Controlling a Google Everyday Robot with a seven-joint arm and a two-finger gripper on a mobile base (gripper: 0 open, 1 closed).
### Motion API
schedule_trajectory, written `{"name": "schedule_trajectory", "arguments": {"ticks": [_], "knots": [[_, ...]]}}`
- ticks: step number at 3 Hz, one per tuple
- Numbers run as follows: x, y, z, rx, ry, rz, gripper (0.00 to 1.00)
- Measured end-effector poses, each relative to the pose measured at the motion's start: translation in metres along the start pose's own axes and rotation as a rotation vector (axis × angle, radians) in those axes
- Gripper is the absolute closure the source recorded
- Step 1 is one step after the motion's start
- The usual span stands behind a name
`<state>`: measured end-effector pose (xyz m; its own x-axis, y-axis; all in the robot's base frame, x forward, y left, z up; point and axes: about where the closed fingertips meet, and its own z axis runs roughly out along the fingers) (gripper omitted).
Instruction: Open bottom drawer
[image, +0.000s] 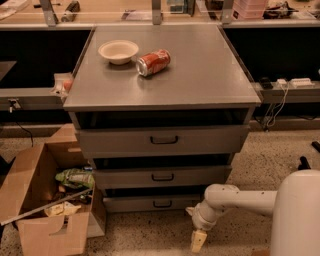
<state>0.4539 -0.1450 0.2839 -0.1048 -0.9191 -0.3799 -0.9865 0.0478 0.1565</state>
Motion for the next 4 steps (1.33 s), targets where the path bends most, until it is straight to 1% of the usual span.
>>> {"name": "schedule_trajectory", "arguments": {"ticks": [1,2,3,4], "knots": [[0.000,0.000,0.000,0.000,0.000,0.000,0.00],[0.010,-0.034,0.014,0.055,0.035,-0.043,0.00],[0.023,-0.085,0.029,0.141,0.072,-0.100,0.00],[0.037,-0.124,0.044,0.202,0.082,-0.112,0.00]]}}
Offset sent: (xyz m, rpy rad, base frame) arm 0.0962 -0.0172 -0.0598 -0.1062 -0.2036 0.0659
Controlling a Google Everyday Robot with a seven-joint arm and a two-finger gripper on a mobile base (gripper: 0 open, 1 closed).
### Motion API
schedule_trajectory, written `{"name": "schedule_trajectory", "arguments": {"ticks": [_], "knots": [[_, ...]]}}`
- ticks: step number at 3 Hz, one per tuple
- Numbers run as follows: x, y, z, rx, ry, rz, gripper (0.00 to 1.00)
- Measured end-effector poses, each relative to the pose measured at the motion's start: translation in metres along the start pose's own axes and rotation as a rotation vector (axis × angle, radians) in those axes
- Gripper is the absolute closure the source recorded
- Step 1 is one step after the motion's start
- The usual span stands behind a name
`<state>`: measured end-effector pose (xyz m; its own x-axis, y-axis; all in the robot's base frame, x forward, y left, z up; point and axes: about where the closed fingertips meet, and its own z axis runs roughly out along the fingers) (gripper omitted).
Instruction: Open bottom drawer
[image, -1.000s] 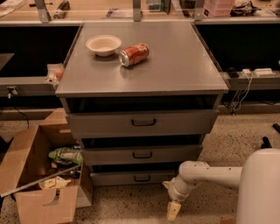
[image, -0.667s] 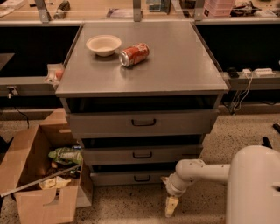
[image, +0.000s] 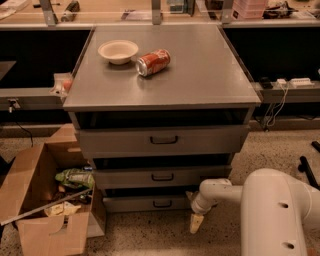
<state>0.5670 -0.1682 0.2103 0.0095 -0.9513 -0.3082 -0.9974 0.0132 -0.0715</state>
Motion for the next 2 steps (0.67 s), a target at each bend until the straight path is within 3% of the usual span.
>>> {"name": "schedule_trajectory", "arguments": {"ticks": [2], "knots": [[0.024,-0.027,0.055,0.078,-0.001,0.050,0.04]]}}
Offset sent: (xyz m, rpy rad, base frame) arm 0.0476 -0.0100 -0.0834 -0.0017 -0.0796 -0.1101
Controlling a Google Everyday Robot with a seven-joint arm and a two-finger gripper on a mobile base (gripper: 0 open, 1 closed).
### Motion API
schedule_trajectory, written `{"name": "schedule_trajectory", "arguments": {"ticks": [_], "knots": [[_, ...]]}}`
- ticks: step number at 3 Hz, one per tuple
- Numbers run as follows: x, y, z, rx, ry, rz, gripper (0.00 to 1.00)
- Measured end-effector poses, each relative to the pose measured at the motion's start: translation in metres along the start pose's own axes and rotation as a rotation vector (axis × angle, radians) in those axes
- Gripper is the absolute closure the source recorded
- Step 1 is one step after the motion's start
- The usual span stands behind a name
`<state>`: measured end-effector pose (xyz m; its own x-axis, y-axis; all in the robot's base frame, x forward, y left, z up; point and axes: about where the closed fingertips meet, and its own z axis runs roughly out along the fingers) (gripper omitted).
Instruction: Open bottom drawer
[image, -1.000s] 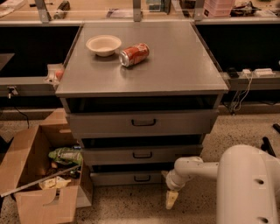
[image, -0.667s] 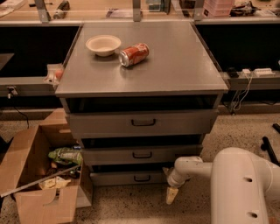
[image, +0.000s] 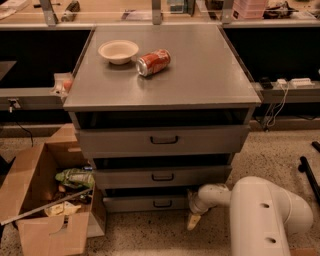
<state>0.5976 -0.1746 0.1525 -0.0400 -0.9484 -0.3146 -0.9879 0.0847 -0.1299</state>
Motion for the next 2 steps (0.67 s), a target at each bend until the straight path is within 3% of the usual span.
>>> {"name": "schedule_trajectory", "arguments": {"ticks": [2], "knots": [[-0.0033,0.0003,-0.0032,0.001,-0.002,-0.007,0.50]]}}
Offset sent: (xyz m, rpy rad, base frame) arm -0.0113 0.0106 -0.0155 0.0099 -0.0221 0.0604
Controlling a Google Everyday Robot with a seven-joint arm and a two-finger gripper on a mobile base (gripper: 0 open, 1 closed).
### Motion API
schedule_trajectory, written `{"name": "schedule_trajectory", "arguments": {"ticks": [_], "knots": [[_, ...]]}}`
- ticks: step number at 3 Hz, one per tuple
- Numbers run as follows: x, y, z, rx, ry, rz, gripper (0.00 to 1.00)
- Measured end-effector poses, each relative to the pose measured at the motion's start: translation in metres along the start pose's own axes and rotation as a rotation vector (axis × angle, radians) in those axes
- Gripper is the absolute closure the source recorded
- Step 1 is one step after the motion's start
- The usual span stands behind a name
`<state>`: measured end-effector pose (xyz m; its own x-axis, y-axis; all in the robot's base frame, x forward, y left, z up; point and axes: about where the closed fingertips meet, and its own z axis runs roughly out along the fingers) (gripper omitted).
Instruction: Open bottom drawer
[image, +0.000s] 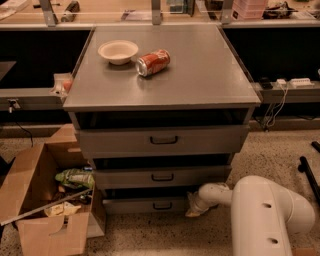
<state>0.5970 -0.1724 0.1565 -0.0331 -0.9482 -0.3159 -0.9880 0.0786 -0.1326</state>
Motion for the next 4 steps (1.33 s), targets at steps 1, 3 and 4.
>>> {"name": "schedule_trajectory", "arguments": {"ticks": [1,3,4], "knots": [[-0.003,-0.001,-0.008,0.000,0.000,0.000,0.73],[-0.008,0.013,-0.013,-0.020,-0.019,-0.020,0.00],[-0.008,0.013,-0.013,-0.021,-0.019,-0.021,0.00]]}}
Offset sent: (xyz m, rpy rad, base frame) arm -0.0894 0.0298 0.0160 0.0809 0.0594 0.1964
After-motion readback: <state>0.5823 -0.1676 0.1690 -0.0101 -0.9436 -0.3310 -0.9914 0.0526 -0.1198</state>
